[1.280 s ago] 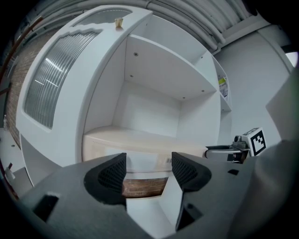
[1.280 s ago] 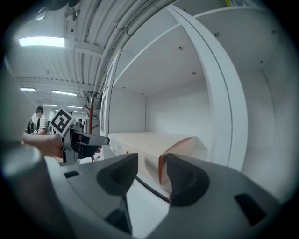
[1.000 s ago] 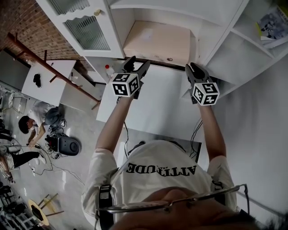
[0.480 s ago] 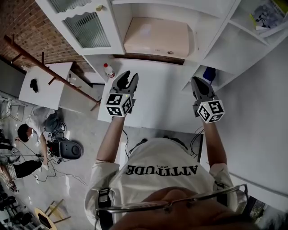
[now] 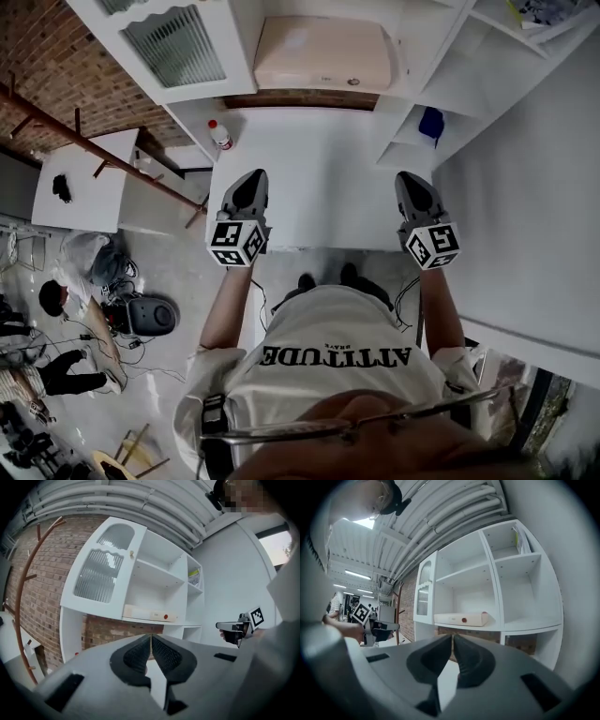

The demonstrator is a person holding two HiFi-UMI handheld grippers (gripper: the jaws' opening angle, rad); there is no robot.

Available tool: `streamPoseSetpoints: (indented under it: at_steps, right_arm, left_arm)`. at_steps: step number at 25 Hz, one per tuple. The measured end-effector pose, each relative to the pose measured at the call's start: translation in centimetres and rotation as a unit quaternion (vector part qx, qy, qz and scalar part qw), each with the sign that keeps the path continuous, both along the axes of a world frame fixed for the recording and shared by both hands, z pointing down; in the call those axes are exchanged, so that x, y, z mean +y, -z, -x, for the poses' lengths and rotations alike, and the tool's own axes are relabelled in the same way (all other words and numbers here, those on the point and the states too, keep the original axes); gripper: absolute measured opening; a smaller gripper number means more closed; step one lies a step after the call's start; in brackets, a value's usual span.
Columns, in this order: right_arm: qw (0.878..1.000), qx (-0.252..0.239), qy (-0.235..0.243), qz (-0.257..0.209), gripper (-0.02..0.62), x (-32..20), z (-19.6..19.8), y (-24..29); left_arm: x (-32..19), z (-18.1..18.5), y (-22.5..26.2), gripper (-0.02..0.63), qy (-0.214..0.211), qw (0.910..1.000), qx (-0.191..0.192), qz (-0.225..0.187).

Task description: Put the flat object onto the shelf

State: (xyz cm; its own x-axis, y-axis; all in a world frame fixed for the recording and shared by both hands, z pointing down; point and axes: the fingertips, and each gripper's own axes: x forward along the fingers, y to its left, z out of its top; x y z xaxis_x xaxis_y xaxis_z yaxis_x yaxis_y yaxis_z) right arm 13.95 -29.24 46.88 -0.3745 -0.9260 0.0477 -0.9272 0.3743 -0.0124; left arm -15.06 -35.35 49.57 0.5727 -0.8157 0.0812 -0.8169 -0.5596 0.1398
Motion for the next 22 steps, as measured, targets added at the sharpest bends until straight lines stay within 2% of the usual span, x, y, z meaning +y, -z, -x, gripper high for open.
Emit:
streamPoseSetpoints:
  at_steps: [8, 13, 18, 22]
  right_arm:
    - [0.999, 0.001, -0.039, 0.013, 0.035, 4.3, 0.2, -1.6]
    - [0.999, 0.022, -0.047, 0.014, 0.035, 5.7, 0.5, -2.0]
    - [0.998, 0.039, -0.041, 0.013, 0.035, 6.3, -0.1, -2.3]
    - [0.998, 0.032, -0.044, 0.011, 0.034, 6.8, -1.5, -2.3]
  left_arm:
    - [3.8, 0.9, -2.3, 0.028, -0.026, 0.9996, -0.014, -0.004]
    - [5.4, 1.4, -2.7, 0.026, -0.036, 0.9993, -0.008, 0.004]
    - [6.1, 1.8, -2.4, 0.025, -0.023, 0.9997, -0.002, -0.006]
    - [6.8, 1.9, -2.6, 0.025, -0.004, 1.0, 0.005, -0.005]
